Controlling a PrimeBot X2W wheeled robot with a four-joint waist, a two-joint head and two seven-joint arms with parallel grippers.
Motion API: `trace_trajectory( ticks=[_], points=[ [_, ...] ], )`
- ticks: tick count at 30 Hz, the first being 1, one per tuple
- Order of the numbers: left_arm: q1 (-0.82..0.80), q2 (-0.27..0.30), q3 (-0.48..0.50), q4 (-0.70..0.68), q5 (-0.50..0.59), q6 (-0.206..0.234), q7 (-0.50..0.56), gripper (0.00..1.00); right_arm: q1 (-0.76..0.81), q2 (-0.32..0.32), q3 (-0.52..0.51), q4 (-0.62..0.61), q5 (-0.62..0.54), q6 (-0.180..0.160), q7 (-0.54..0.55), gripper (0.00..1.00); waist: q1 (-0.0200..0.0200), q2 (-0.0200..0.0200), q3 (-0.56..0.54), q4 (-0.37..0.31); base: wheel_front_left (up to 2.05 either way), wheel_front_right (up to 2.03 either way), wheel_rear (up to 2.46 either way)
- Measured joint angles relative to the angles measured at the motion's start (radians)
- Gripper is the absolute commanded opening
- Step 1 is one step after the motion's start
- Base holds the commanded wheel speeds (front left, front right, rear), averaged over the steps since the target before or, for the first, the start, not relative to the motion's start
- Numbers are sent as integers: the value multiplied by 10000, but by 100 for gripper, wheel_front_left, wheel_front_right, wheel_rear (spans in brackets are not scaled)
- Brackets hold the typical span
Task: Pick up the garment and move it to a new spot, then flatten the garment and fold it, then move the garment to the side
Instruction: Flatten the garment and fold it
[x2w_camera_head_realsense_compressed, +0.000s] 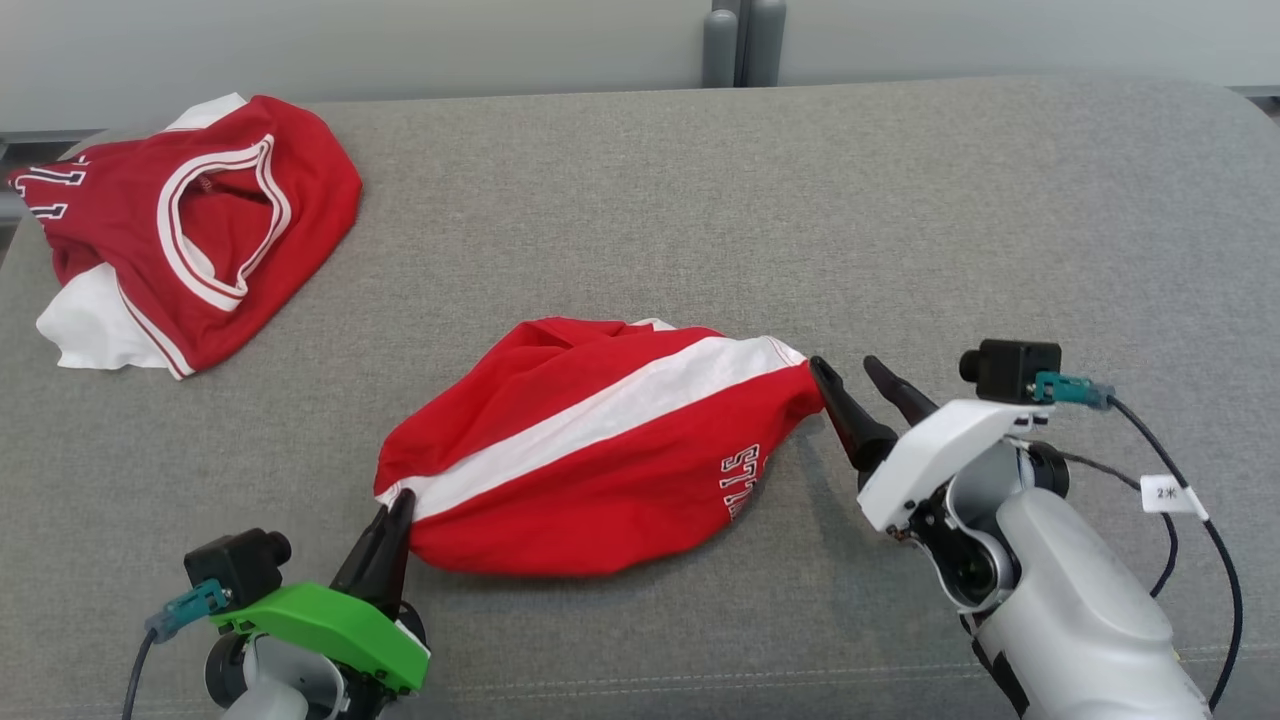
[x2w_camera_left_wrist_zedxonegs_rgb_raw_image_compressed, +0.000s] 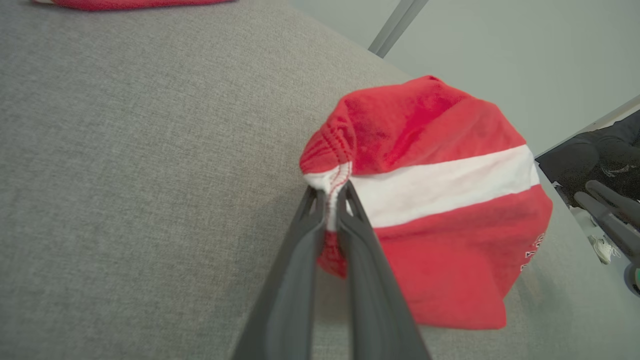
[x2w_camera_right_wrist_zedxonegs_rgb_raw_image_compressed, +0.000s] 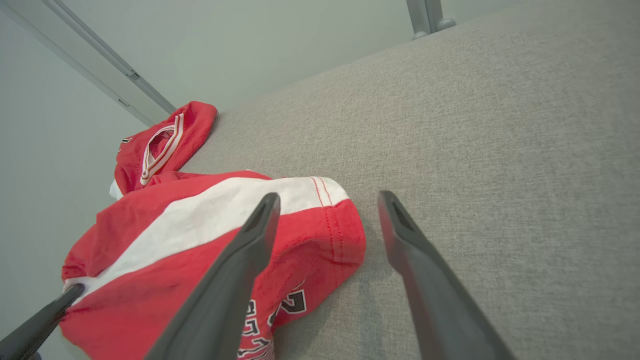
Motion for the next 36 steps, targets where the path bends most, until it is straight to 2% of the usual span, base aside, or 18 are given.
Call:
trace_trajectory(
  ticks=[7,14,18,25,36],
  points=[
    [104,-56,-251,-19,247,36,0,0,-1033,-140,19,535,600,84,1457,100,0,0,71,283,0,0,0],
    [75,-314,-548,-272,430,36,0,0,-1935,-725,428,922,637,84,2650,100,0,0,269,630,0,0,0],
    [-73,-441,-662,-426,481,35,0,0,-2386,-895,872,1124,1135,86,3643,100,0,0,505,903,0,0,0],
    [-384,-652,-771,-479,562,29,0,0,-3010,-1687,1030,1402,1373,86,4508,100,0,0,925,1285,0,0,0],
    [-501,-690,-752,-380,573,-13,0,0,-3240,-1682,1532,1628,2798,86,5919,100,0,0,1327,1639,0,0,0]
  ],
)
